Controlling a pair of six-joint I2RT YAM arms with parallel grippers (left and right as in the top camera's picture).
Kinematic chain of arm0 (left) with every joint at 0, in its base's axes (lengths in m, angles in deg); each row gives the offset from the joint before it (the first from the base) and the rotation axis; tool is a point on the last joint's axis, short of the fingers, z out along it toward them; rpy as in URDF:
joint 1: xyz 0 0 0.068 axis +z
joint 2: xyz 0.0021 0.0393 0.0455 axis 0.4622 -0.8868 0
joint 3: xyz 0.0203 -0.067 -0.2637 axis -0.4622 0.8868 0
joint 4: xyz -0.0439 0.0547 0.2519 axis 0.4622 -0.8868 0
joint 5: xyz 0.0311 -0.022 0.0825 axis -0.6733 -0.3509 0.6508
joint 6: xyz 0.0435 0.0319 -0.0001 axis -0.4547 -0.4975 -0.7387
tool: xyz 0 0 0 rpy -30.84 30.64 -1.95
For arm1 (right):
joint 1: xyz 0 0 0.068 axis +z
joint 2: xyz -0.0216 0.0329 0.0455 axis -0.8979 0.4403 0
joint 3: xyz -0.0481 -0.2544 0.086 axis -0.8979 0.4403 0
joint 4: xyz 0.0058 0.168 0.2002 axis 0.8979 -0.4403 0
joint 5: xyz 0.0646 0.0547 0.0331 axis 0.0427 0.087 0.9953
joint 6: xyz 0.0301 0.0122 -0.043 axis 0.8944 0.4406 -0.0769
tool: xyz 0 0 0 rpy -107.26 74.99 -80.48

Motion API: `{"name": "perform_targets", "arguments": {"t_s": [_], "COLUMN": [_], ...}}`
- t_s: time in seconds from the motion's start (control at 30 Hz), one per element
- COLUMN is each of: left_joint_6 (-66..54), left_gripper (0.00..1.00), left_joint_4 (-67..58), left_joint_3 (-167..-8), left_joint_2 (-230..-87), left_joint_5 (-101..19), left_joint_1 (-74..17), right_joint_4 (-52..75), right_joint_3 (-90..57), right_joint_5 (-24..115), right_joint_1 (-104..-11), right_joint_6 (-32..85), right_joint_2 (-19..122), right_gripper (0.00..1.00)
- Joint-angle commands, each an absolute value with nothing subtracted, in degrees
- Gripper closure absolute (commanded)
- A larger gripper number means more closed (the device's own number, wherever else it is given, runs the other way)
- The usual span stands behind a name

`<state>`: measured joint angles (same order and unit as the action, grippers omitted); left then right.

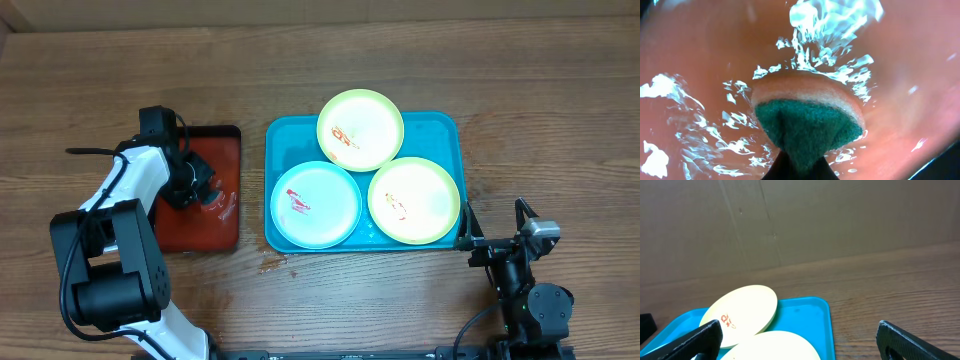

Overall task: Clean dirty plates on tray and stack at the side
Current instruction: 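Dip and rub the held sponge in the red water with the left gripper, then move the sponge with the left gripper onto the white plate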

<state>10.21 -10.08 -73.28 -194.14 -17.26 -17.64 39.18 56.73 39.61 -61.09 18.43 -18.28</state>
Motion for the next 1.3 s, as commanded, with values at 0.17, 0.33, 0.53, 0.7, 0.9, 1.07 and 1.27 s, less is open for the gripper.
{"name": "perform_targets", "arguments": {"t_s": [0.17, 0.33, 0.53, 0.7, 0.9, 1.07, 1.27], "left_joint_6": [7.0, 5.7, 6.6, 7.1, 2.0, -2.0, -10.2], "left_gripper": [0.96, 0.96, 0.96, 0.96, 0.96, 0.96, 0.96], "left_joint_4": [-28.7, -43.2, -42.3, -29.0, -35.4, -45.2, -46.5], "left_joint_3": [-89.7, -103.6, -98.6, -84.9, -90.9, -102.2, -102.1], "left_joint_2": [-195.0, -195.0, -195.1, -195.2, -194.3, -190.2, -183.7], "left_joint_5": [-18.3, -18.3, -10.1, -13.2, -16.6, -19.9, -29.7], "left_joint_1": [-17.3, -17.3, -18.7, -18.8, -18.4, -20.0, -32.6], "right_joint_4": [39.5, 39.5, 39.5, 39.5, 39.5, 39.5, 39.5], "right_joint_3": [57.3, 57.3, 57.3, 57.3, 57.3, 57.3, 57.3], "right_joint_5": [39.1, 39.1, 39.1, 39.1, 39.1, 39.1, 39.1], "right_joint_1": [-60.7, -60.7, -60.7, -60.7, -60.7, -60.7, -60.7], "right_joint_6": [18.2, 18.2, 18.2, 18.2, 18.2, 18.2, 18.2], "right_joint_2": [-18.8, -18.8, -18.8, -18.8, -18.8, -18.8, -18.8], "right_gripper": [0.00, 0.00, 0.00, 0.00, 0.00, 0.00, 0.00]}}
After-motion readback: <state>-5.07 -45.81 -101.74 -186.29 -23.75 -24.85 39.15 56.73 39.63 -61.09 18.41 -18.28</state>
